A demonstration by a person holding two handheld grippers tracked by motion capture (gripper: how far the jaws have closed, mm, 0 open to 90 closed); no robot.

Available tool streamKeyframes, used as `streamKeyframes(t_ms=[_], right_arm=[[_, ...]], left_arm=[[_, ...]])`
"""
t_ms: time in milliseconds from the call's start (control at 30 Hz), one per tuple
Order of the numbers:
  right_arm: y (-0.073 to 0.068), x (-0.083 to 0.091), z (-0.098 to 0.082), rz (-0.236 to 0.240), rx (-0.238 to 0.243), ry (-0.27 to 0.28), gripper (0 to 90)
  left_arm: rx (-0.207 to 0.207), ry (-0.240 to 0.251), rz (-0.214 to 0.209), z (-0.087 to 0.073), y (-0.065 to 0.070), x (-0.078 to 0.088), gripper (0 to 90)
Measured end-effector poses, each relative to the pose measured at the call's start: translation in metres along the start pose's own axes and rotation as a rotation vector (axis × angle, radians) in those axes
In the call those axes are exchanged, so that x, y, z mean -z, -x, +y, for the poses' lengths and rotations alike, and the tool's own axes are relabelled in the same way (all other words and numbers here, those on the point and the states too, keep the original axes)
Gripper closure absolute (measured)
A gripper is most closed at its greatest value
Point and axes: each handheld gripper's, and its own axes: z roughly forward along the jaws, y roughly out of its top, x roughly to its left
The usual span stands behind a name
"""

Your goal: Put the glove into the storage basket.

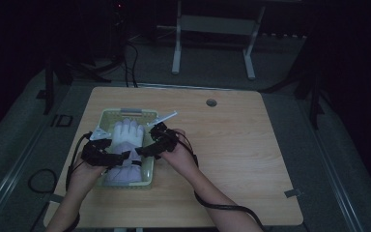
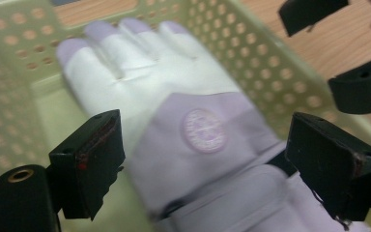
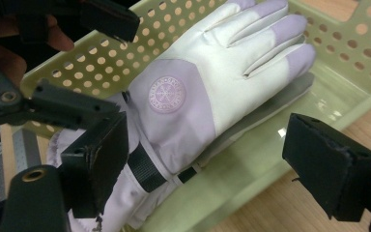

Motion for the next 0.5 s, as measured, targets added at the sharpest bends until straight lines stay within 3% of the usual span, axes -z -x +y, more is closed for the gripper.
streamKeyframes(t_ms=[300, 500], right_arm=[[0.008, 0.02, -0.009, -0.008, 0.021, 0.018, 14.9], [0.015, 0.033, -0.018, -0.022, 0.027, 0.02, 14.9]], left_arm=[[-0.043, 0.039, -0.052, 0.007, 0.028, 0.001, 14.2], [-0.049, 0.046, -0.088, 0.01, 0.044, -0.003, 14.1]])
